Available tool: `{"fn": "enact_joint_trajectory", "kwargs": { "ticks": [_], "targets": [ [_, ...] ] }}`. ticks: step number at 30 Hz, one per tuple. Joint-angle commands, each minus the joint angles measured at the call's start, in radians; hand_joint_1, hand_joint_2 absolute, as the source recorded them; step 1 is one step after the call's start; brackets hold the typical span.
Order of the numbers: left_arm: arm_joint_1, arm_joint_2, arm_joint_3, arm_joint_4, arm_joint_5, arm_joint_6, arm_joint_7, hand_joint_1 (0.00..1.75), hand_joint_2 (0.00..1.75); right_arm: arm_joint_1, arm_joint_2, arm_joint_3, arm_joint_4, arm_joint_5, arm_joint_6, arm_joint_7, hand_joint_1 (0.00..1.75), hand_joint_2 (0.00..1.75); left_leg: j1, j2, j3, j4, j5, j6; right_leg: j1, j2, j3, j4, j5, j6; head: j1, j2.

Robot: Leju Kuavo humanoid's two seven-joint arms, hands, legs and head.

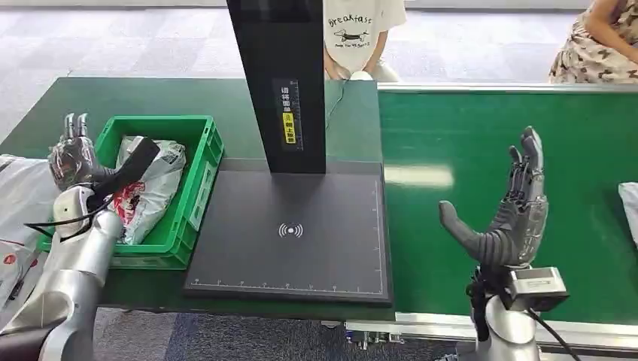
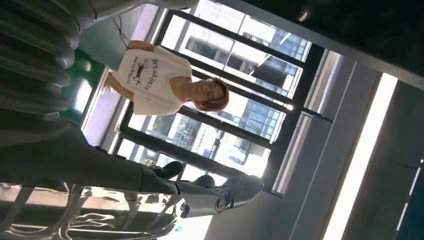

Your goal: Moved the parcel from conveyor to table for the left to box.

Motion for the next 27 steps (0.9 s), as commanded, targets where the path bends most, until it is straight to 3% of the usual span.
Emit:
{"fn": "enact_joint_trajectory", "kwargs": {
  "ticks": [1,6,10,11,13,18,21,27],
  "targets": [
    [0.279,-0.086,-0.092,-0.547,0.488,0.032,-0.285,0.00,0.00,-0.008,-0.031,0.011,0.121,0.044,0.059,0.122,0.00,1.75,0.000,0.001,0.002,-0.001,0.000,0.001,0.000,0.001,0.002,-0.002,0.000,0.000,0.000,0.000],
    [0.392,-0.186,-0.242,-0.632,0.717,-0.065,-0.464,0.00,0.00,-0.071,-0.048,0.032,0.325,0.029,0.144,0.178,0.00,1.75,0.000,-0.001,0.005,-0.003,0.000,0.002,0.000,0.000,0.006,-0.005,0.000,0.001,0.000,0.000],
    [0.467,-0.245,-0.317,-0.676,1.026,-0.339,-0.552,0.00,0.00,-0.109,-0.046,0.068,0.420,-0.069,0.222,0.217,0.00,1.75,-0.001,-0.001,0.002,-0.001,-0.001,0.002,-0.002,-0.001,0.004,-0.003,-0.001,0.002,0.001,0.000],
    [0.479,-0.249,-0.328,-0.671,1.051,-0.378,-0.548,0.00,1.75,-0.118,-0.047,0.078,0.443,-0.103,0.249,0.238,0.00,1.75,-0.001,0.000,0.004,-0.003,-0.001,0.002,-0.001,0.000,0.006,-0.005,0.000,0.002,0.001,0.000],
    [0.493,-0.268,-0.330,-0.649,1.210,-0.522,-0.534,0.00,1.75,-0.136,-0.051,0.105,0.487,-0.139,0.285,0.267,0.00,1.75,-0.002,0.000,0.002,-0.001,-0.001,0.002,-0.002,0.001,0.003,-0.003,0.000,0.002,0.001,0.000],
    [0.458,-0.284,-0.378,-0.482,1.346,-0.697,-0.492,0.00,1.75,-0.166,-0.050,0.171,0.569,-0.234,0.373,0.287,0.00,1.75,-0.001,-0.001,0.004,-0.002,-0.001,0.001,-0.003,0.000,0.005,-0.004,0.000,0.001,0.001,0.000],
    [0.417,-0.292,-0.421,-0.355,1.336,-0.709,-0.460,0.00,1.75,-0.175,-0.052,0.211,0.598,-0.269,0.417,0.301,0.00,1.75,-0.001,-0.002,0.003,-0.002,-0.001,0.001,-0.003,-0.001,0.003,-0.003,-0.001,0.001,0.001,0.000],
    [0.393,-0.325,-0.430,-0.296,1.343,-0.664,-0.447,0.00,1.75,-0.185,-0.044,0.252,0.607,-0.262,0.405,0.293,0.00,1.75,-0.001,-0.002,0.003,-0.002,0.000,0.002,-0.003,-0.002,0.004,-0.003,-0.001,0.001,0.001,0.000]
  ]
}}
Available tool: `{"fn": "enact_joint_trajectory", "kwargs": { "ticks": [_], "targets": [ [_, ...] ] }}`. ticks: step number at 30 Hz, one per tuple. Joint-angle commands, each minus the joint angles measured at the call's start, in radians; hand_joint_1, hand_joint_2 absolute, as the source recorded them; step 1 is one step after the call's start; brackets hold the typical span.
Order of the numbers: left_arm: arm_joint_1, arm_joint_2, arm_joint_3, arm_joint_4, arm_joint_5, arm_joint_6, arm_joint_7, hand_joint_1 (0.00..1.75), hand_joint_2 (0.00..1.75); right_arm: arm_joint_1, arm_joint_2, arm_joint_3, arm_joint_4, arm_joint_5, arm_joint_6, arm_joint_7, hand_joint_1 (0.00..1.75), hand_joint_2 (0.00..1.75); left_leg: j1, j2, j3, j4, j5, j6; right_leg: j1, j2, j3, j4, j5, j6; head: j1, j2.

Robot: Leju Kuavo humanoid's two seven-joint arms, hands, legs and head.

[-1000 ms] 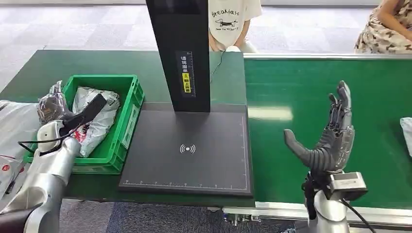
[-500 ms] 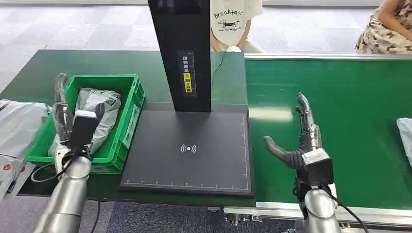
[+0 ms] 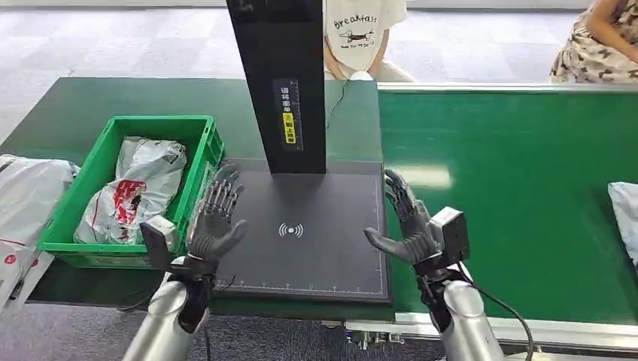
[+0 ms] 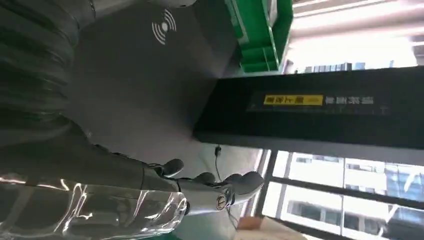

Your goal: Moved the parcel from conveyor to table for the left to box.

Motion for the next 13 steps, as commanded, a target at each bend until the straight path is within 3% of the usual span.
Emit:
{"fn": "enact_joint_trajectory", "kwargs": {
  "ticks": [1,13],
  "targets": [
    [-0.077,-0.036,-0.075,0.232,0.010,0.032,0.014,0.00,1.75,-0.071,-0.029,0.118,0.135,0.011,-0.016,-0.010,0.00,1.75,0.000,-0.001,0.002,-0.001,0.000,0.001,0.000,-0.001,0.003,-0.001,0.000,0.000,0.000,0.000],
    [-0.087,-0.018,-0.089,0.186,0.061,0.023,0.019,0.00,1.75,-0.070,-0.035,0.113,0.103,0.017,-0.088,-0.032,0.00,1.75,0.000,-0.002,0.004,-0.003,0.000,0.001,0.001,-0.002,0.006,-0.004,0.000,0.000,0.000,0.000]
  ]
}}
